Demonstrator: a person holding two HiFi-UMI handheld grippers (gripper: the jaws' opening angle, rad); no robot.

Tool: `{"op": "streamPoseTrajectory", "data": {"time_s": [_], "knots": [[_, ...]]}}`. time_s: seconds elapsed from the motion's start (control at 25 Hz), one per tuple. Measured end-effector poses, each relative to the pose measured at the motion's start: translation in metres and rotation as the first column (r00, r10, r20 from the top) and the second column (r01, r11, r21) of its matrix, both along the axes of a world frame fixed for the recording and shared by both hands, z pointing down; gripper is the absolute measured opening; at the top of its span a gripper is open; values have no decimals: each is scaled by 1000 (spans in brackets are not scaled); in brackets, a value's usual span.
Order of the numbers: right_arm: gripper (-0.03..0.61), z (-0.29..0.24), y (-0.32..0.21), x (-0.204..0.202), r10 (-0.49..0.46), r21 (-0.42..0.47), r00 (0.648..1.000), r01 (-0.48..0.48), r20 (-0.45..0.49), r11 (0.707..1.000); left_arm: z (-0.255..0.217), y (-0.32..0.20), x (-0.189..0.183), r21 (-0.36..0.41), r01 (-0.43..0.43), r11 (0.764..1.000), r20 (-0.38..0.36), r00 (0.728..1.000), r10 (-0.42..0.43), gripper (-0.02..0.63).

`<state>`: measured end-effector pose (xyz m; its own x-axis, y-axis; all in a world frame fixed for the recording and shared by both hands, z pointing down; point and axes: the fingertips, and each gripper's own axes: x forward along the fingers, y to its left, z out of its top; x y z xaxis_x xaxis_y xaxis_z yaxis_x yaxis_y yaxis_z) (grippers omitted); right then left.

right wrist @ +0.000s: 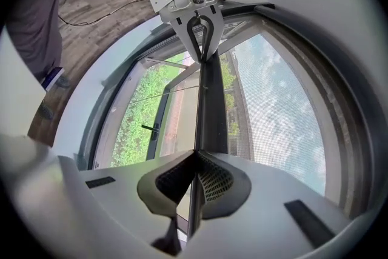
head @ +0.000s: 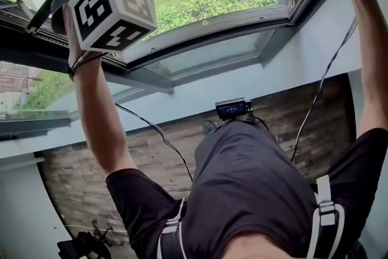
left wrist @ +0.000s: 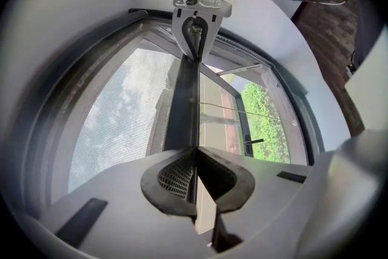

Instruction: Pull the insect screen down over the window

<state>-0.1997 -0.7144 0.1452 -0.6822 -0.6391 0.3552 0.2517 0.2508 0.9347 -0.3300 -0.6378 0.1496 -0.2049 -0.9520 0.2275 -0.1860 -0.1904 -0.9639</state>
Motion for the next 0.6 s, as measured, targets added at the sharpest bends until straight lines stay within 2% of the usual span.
{"op": "streamPoseTrajectory", "data": {"time_s": [0.2, 0.6], "knots": [[23, 43, -4, 0, 6, -57, 1000, -7, -26, 998, 44, -3, -1, -43, -6, 999, -47, 999, 4, 23], [23, 151, -12, 3, 14, -179, 992, -37, -128, 983, 152, -10, -1, -217, -3, 976, -125, 992, -24, 23]]}}
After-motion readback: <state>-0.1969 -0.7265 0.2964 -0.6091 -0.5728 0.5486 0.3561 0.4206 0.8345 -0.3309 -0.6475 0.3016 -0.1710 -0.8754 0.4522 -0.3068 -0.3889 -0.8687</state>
